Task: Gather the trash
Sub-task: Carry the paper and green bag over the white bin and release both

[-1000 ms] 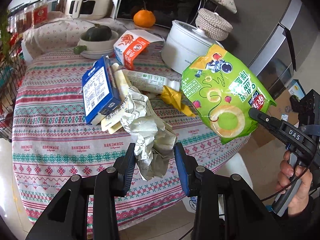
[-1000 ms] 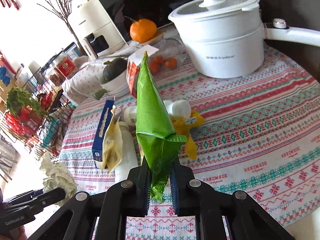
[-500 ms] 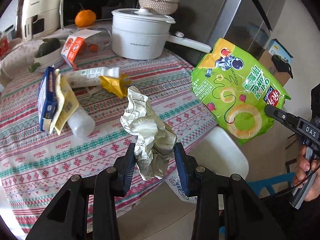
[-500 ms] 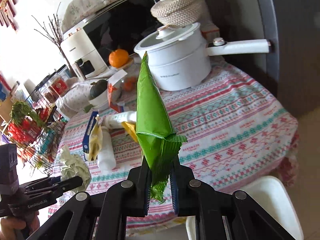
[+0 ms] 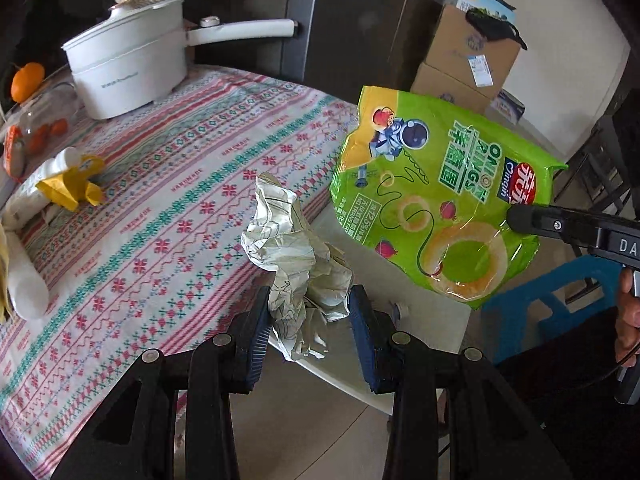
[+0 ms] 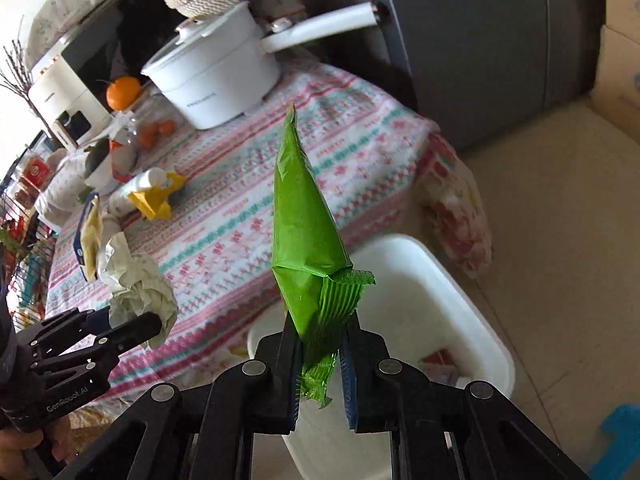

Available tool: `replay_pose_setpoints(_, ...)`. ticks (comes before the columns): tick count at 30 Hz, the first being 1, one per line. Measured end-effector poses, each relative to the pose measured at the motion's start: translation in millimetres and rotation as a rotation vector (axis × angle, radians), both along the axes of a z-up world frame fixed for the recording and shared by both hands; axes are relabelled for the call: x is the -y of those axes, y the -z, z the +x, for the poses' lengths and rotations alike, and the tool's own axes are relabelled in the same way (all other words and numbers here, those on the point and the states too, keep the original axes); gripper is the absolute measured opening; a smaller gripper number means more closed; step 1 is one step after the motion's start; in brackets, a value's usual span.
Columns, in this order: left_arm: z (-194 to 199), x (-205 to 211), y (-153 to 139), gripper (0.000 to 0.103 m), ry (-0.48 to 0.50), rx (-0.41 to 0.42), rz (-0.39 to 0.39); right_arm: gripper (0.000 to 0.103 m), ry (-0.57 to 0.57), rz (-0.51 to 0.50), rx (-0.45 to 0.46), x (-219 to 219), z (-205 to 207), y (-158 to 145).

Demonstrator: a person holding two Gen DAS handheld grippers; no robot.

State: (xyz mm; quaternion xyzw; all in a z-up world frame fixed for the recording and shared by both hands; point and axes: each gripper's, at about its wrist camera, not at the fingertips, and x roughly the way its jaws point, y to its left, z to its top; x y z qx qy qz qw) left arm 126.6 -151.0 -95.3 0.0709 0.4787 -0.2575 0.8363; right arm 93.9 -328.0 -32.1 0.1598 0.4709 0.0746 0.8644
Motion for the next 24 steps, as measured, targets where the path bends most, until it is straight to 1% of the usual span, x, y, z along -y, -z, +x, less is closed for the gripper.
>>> replay_pose_setpoints(3,2.8,16.1,16.8,0.041,0.023,-0.012,0.03,0.015,0.017,-0.024,-0.025,9.6,-5.8,7.5)
replay_pose_setpoints(9,11.6,32.9,48.7,0.042,0.049,-0.036,0.087,0.015,0.041,-0.046,-0.073,25.5,-14.2,19.8)
replay_pose_setpoints(12,17.7,34.4,57.1,0.046,0.033,-0.041,0.104,0.015,0.039,-0.054,-0.104,28.4,-15.1,27.2)
replay_pose_setpoints(18,25.8,32.9,60.5,0.054,0.002,-0.062,0.118,0.015,0.043,-0.062,-0.135,32.6,-15.5,35.6)
replay_pose_setpoints(20,24.3,32.4,57.0,0.056,0.003,-0.057,0.118,0.015,0.046,-0.062,-0.141,34.3,-15.4,37.4)
replay_pose_setpoints(22,23.0,31.4,52.3,0.062,0.005,-0.048,0.116,0.015,0.05,-0.067,-0.147,35.6,-15.6,39.0)
replay_pose_setpoints(24,20.8,28.2,46.0,0.065,0.006,-0.04,0.108,0.015,0.051,-0.069,-0.154,36.6,-15.2,40.9)
